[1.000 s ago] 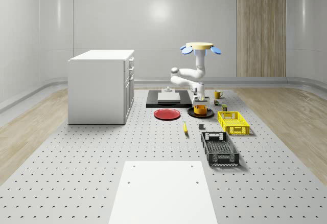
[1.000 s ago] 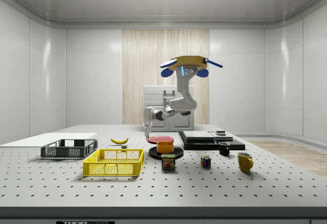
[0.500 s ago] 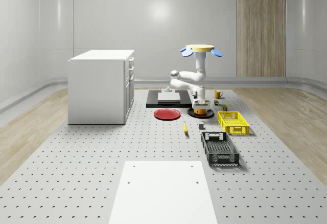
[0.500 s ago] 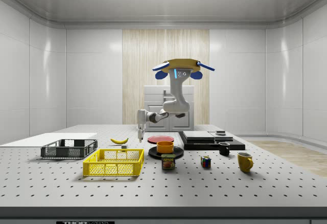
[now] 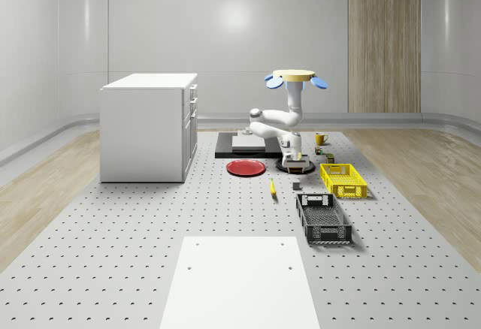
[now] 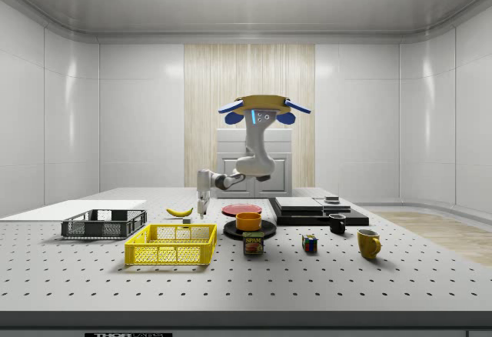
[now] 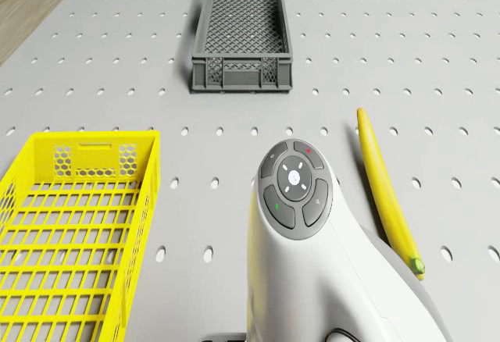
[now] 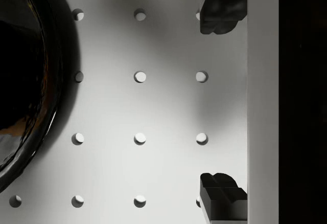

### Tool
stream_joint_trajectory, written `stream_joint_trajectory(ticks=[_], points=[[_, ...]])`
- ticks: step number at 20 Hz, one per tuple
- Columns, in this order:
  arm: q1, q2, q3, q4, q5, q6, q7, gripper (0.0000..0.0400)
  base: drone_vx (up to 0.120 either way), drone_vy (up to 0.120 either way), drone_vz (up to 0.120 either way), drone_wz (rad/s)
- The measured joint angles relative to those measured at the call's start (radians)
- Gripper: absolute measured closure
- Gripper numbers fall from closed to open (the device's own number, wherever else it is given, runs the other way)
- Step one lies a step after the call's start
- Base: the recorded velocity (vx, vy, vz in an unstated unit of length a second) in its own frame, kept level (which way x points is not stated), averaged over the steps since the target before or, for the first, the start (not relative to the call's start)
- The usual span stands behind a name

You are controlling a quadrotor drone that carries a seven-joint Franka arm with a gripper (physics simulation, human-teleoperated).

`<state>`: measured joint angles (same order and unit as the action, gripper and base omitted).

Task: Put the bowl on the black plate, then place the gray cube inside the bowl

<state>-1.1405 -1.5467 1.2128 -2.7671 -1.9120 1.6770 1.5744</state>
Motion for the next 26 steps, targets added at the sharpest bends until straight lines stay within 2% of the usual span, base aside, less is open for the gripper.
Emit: stream_joint_trajectory(ticks=[5,10,16,26], points=[[0.0,0.001,0.0,0.0,0.0,-0.001,0.0,0.0,0.12,0.0,-0.072,0.0],[0.001,0.001,0.0,0.0,-0.001,-0.001,0.0,0.0,0.12,-0.056,0.0,0.0],[0.001,0.002,0.0,0.0,-0.001,-0.002,-0.001,0.0,0.12,0.0,0.0,0.0],[0.003,0.004,-0.046,0.02,-0.043,0.02,-0.015,0.0,0.0,0.0,0.0,0.0]])
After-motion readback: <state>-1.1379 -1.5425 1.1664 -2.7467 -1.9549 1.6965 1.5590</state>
